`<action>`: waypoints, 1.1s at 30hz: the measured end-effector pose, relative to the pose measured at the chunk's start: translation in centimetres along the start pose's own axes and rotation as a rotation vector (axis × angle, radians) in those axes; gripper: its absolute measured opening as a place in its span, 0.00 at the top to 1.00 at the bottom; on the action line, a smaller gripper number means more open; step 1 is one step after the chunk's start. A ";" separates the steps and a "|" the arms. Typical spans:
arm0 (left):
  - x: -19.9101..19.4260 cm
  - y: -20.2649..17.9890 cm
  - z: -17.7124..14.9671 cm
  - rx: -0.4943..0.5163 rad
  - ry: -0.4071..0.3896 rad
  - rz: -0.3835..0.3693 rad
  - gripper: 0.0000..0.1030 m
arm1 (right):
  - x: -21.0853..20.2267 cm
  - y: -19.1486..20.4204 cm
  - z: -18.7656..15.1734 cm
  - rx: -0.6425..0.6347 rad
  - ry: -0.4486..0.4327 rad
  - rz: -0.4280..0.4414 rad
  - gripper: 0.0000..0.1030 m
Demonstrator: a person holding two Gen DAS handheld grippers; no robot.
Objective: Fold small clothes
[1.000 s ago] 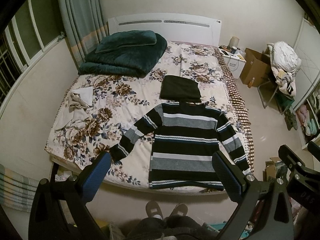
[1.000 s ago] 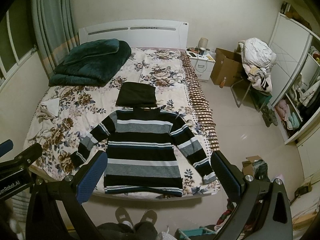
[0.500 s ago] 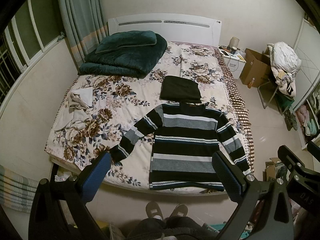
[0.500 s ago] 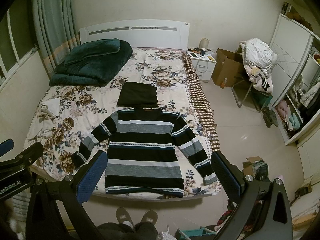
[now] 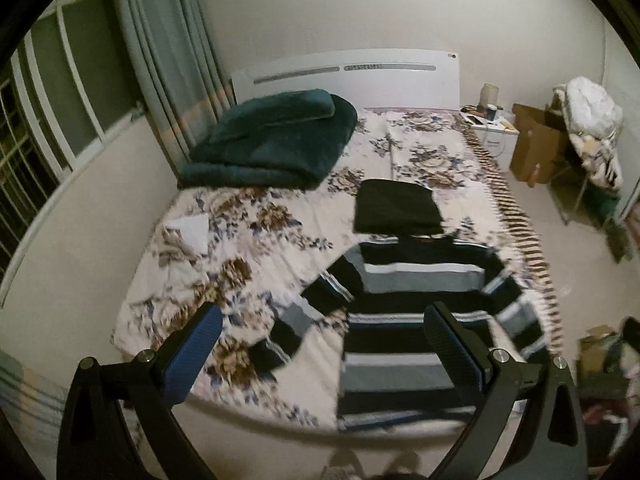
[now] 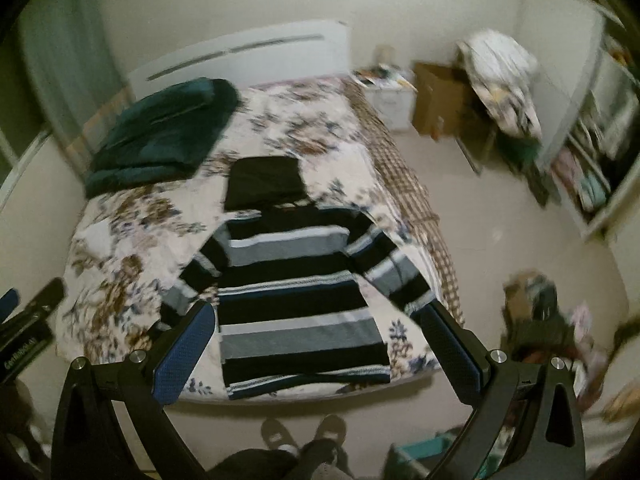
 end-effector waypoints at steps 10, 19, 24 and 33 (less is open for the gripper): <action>19.9 -4.2 -8.8 0.043 0.250 0.042 0.00 | 22.3 -16.6 -9.2 0.396 0.320 -0.152 0.00; 36.5 -3.8 -25.2 0.056 0.571 0.209 0.00 | 45.6 -15.3 -20.5 0.208 0.683 -0.094 0.08; 38.7 -0.9 -32.4 -0.055 0.696 0.180 0.00 | 50.7 -15.0 -24.6 0.273 0.754 -0.025 0.08; 38.8 -2.4 -41.4 -0.226 0.870 -0.119 0.14 | 52.0 -16.9 -31.5 0.389 0.846 0.140 0.09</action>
Point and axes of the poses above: each gripper's, at about its wrist camera, not at the fingertips, and x roughly the way its jaws point, y to its left, z to its top, the point moved 8 cm from there along x, roughly the way its jaws point, and after that the axes turned 4 degrees about -z, right-handed, at the moved point
